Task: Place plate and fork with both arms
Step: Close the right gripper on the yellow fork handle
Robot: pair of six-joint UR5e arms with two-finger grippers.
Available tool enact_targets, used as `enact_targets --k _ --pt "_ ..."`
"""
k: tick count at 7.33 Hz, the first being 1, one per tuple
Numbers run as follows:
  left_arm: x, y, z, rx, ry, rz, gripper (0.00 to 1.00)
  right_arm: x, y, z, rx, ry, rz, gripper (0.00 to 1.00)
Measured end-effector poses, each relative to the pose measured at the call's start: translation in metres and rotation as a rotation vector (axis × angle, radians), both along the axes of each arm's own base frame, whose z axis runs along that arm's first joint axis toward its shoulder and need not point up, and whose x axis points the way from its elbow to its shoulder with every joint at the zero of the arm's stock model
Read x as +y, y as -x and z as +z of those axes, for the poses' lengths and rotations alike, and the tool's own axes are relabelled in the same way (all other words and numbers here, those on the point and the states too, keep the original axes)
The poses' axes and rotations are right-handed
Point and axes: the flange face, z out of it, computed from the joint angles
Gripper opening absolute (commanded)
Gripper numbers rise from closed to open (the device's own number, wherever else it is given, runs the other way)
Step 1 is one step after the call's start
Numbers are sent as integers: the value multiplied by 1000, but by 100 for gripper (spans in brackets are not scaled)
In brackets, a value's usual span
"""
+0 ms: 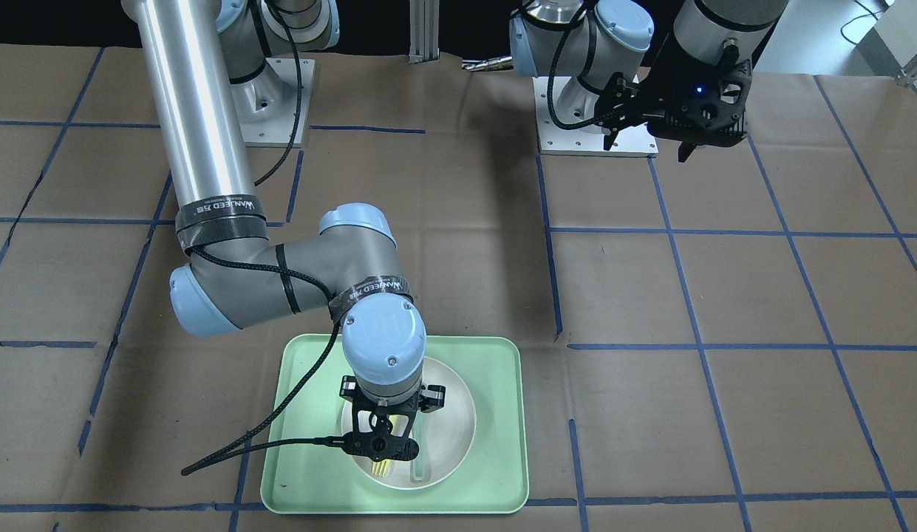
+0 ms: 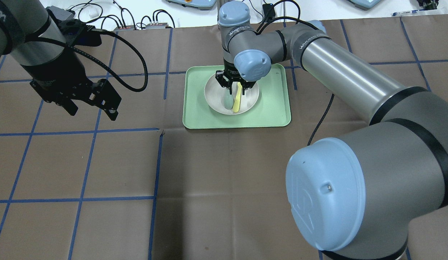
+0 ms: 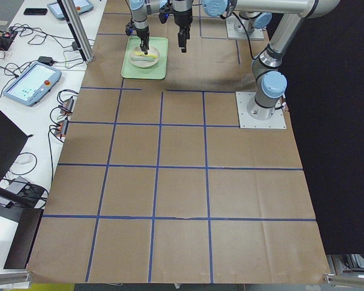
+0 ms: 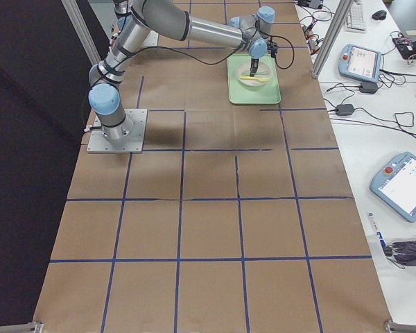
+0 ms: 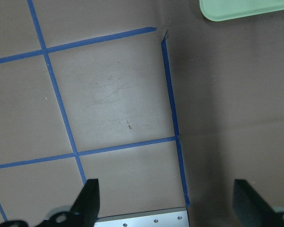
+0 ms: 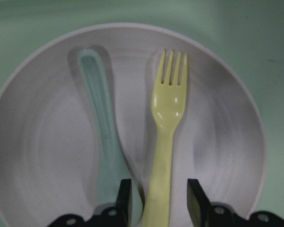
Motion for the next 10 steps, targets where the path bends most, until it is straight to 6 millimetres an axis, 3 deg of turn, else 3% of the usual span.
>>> enact_targets --k 9,10 --pt "-1 0 1 0 1 0 99 -3 2 -22 7 -15 -22 50" --pt "-1 0 1 0 1 1 99 -4 3 -22 7 -15 -23 43"
